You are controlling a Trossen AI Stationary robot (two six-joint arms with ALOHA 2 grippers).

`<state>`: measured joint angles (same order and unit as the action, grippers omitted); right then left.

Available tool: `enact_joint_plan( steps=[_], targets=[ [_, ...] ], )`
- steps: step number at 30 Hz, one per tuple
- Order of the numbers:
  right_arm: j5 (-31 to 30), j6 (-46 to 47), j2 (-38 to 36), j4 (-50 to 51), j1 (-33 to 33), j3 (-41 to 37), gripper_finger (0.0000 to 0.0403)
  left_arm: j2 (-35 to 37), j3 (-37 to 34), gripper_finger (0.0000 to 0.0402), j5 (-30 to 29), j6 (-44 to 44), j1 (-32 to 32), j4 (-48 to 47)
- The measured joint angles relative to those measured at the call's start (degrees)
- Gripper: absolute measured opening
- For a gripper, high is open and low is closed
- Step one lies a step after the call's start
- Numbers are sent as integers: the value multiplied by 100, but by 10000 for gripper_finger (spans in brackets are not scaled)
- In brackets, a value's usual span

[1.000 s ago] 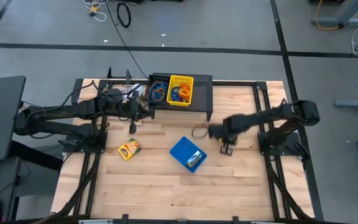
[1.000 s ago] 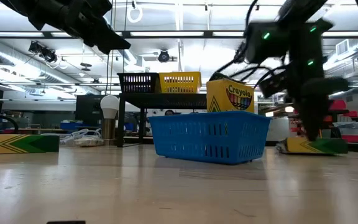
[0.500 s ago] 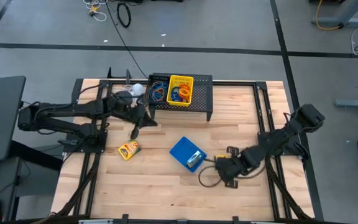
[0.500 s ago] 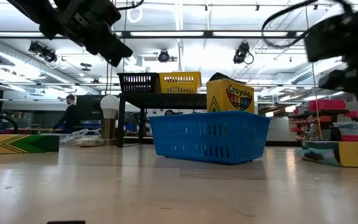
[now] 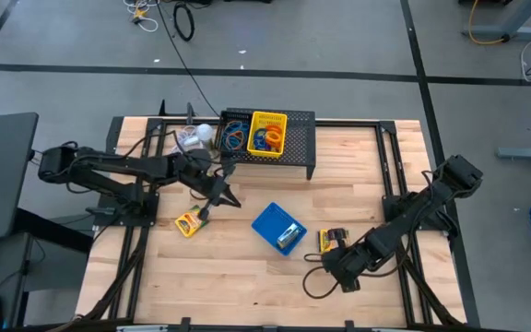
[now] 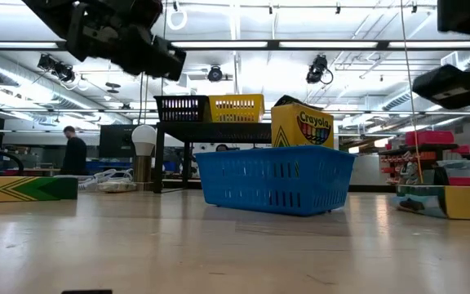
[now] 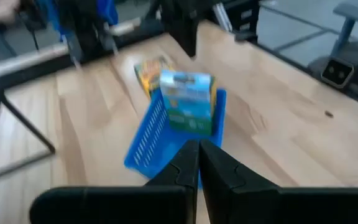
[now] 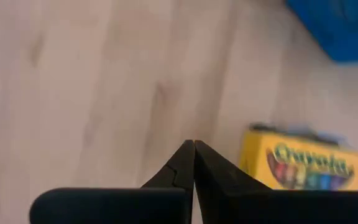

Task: Pick & Place Office Desk Supplies
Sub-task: Put the big yellow crayon box into the blue basket

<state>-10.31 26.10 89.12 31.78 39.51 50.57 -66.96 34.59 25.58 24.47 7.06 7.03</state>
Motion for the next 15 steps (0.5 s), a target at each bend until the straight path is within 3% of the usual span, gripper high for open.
enact_joint_plan(
  steps=[8, 15],
  targets=[
    [199, 222, -4, -448, -251, 4, 52, 79, 9, 20, -32, -407, -49, 673],
    [297, 83, -6, 99, -451, 4, 152, 60, 7, 28, -611, -564, -51, 663]
  ],
)
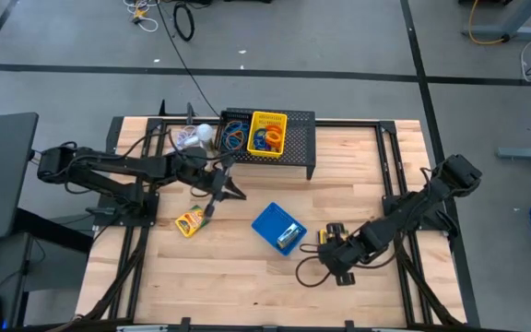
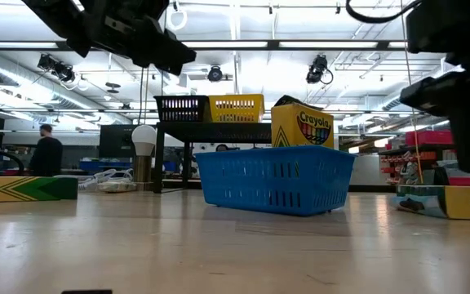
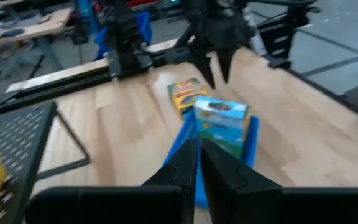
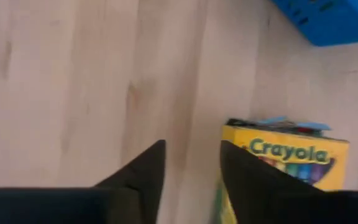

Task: Pick & Place Office Desk Supplies
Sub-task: Put the big yellow crayon box into the blue basket

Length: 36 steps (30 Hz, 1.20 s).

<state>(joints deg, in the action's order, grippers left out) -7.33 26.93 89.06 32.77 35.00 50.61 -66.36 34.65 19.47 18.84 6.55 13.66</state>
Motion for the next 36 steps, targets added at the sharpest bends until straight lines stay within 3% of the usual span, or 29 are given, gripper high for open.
enact_joint_plan(
  steps=[6, 17, 21, 27, 36],
  targets=[
    [-369, -130, 40, 59, -21, 2, 215, -1, 0, 35, -167, -17, 0, 10],
    [-922, -41, 881, 239, 13, 46, 212, -1, -4, 35, -344, 61, -24, 244],
    [-1447, 360, 973, 258, 68, 31, 172, -1, -4, 35, -343, 16, -22, 242],
    [-1665, 809, 981, 279, 233, 22, 24, -1, -4, 34, -343, -72, -43, 246],
    [-1721, 1196, 1016, 609, 652, 422, 4, -1, -4, 34, -342, 24, -331, 315]
  ],
)
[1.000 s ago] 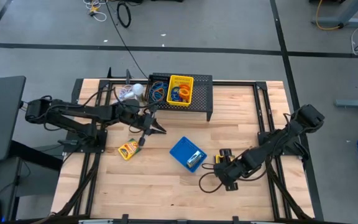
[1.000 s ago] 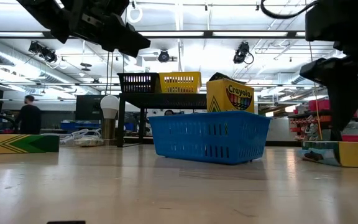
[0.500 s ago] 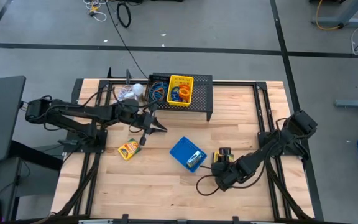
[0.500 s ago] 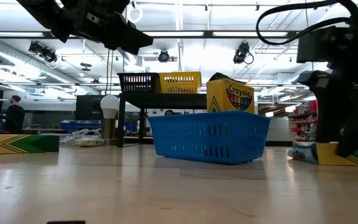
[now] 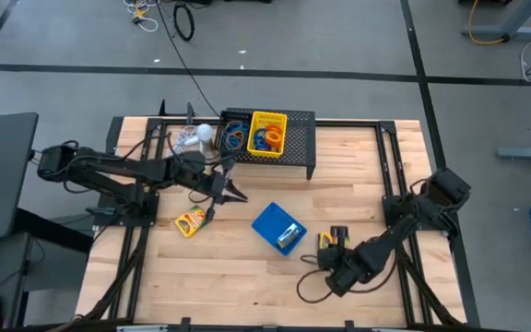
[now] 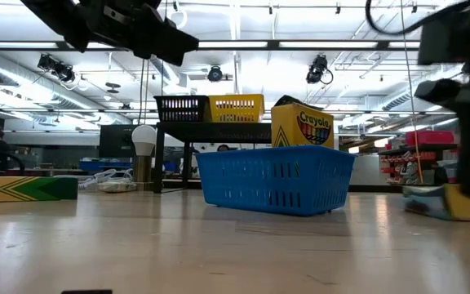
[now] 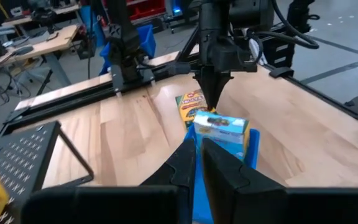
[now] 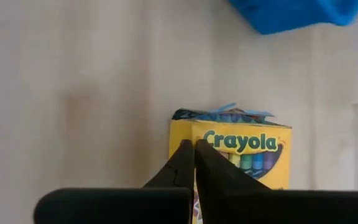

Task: Pick & Place Office Desk Supplies
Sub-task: Put the big yellow crayon box into the blue basket

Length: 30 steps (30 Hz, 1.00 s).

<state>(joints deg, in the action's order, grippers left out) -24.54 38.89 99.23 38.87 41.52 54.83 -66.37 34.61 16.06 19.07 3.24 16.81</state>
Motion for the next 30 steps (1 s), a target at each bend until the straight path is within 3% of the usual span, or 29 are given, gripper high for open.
enact_joint_plan(
  steps=[8, 18, 26, 30],
  targets=[
    [64, -188, 10, 330, 310, 997, 0, 0, 0, 34, 19, -5, -155, 123],
    [-559, -800, -3, 87, 570, 1678, 0, 0, 0, 34, 745, 139, -178, 135],
    [-877, -2040, -14, -824, 580, 2006, 0, -91, 0, 37, 1728, 233, -181, 218],
    [-999, -3027, -20, -1385, 415, 2091, 0, -382, 0, 64, 1943, 152, -294, 620]
  ],
)
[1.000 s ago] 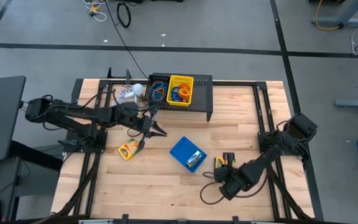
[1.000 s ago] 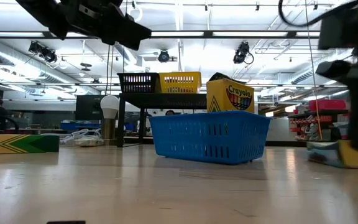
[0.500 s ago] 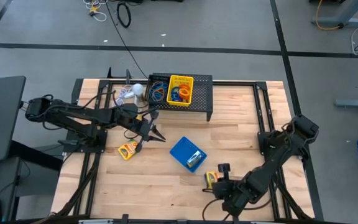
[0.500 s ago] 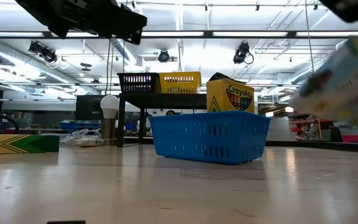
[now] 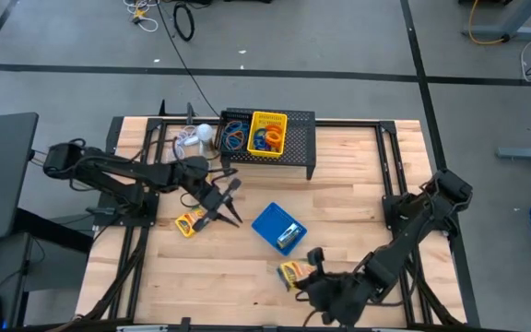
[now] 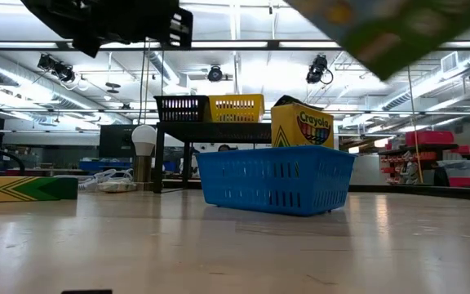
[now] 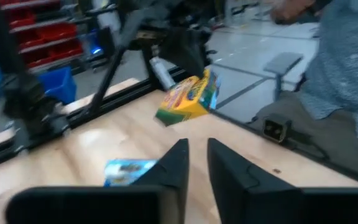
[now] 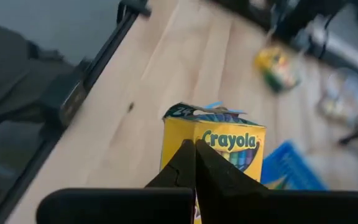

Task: Pick & Place Office Desk Supplies
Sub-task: Put the big yellow crayon box into the blue basket

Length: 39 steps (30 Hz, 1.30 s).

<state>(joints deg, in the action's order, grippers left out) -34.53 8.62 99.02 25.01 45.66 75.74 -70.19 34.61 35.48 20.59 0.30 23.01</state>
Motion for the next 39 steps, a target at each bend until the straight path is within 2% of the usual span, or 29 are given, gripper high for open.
enact_joint_plan(
  steps=[4, 9, 12, 17, 21, 29, 39],
  targets=[
    [-39, -1027, 0, -592, -274, 8, 0, -363, -4, 121, 266, 41, -203, 564],
    [-32, -1928, -35, -913, -606, 8, 0, -667, -2, 204, -173, 34, -372, 1042],
    [30, -2453, -94, -1249, -749, 8, 0, -823, -2, 231, -371, 68, -456, 1270],
    [388, -3410, -243, -2013, -909, 8, 0, -1039, -2, 236, -274, 405, -546, 1294],
    [771, -3814, -399, -2327, -1027, 12, 0, -1178, -2, 232, -147, 450, -558, 1640],
    [1519, -3949, -463, -2588, -1382, 12, 0, -1220, 0, 231, -161, 385, -558, 2486],
    [1648, -4150, -463, -2741, -1680, -12, 0, -1220, 0, 232, -237, 298, -640, 2705]
  ],
)
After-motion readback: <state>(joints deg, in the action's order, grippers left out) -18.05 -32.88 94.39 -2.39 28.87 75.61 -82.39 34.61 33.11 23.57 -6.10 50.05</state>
